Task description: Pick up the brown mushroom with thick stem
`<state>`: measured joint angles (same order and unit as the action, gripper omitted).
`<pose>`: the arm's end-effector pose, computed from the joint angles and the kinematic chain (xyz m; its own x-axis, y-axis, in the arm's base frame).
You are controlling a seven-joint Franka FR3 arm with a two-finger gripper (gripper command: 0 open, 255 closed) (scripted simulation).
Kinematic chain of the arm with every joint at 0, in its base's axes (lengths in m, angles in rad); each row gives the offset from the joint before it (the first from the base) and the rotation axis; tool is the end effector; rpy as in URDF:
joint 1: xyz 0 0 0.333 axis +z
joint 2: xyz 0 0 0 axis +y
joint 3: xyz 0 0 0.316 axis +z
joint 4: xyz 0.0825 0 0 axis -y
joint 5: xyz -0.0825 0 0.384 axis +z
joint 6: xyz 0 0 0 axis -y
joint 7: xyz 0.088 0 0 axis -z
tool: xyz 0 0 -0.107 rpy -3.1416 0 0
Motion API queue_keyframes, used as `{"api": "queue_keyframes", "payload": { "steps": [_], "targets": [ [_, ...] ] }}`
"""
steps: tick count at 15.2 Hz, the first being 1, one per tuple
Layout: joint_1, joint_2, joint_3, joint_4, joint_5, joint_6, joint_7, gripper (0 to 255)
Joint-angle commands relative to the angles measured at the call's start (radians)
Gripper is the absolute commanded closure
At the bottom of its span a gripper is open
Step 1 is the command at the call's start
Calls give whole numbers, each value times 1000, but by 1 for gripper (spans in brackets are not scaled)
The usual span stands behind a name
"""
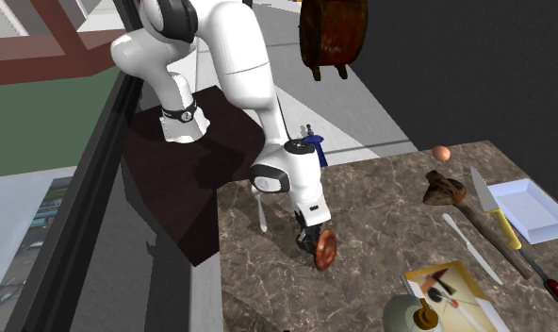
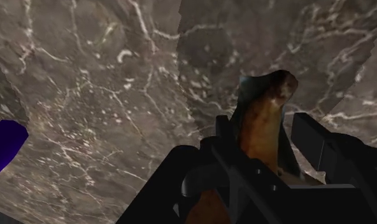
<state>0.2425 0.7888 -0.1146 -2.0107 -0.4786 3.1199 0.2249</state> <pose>0.5869 0.1154 0.0856 0.8616 0.4191 0.2864 0.3855 -0.9073 0.1678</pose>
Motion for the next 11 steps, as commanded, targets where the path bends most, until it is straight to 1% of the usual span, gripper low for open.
{"api": "queue_keyframes", "payload": {
  "steps": [1,11],
  "targets": [
    [-9,-26,9,-12,-1,-14,-7,255],
    [-56,-162,64,-71,9,-97,-43,255]
  ]
}}
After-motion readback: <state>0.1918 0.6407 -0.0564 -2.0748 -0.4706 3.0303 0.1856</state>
